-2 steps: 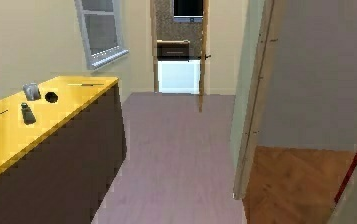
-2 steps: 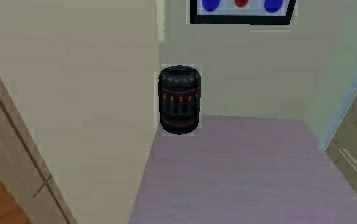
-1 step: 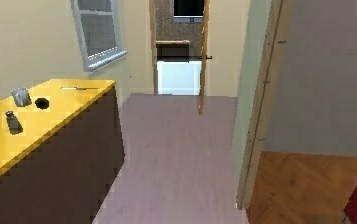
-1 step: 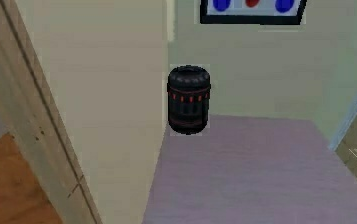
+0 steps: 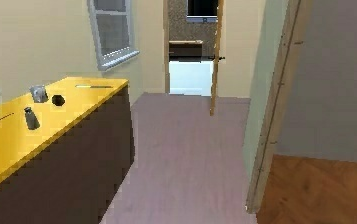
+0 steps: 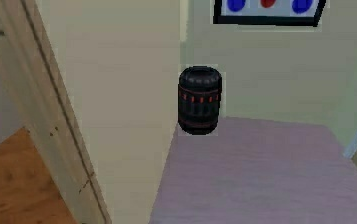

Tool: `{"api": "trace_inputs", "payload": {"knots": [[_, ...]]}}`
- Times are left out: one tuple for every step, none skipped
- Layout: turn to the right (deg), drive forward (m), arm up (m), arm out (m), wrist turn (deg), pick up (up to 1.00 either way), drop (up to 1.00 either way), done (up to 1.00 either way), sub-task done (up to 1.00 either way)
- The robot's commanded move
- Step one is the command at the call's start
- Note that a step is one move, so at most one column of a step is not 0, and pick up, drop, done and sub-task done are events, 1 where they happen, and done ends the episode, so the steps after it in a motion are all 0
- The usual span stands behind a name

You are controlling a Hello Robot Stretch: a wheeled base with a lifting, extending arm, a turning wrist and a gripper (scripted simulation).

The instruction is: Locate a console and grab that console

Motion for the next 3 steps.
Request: {"api": "trace_inputs", "payload": {"knots": [[0.0,1.00,0.00,0.00,0.0,0.00,0.00,0.00,0.00],[0.0,0.85,0.00,0.00,0.0,0.00,0.00,0.00,0.00],[0.0,1.00,0.00,0.00,0.0,0.00,0.00,0.00,0.00]]}}
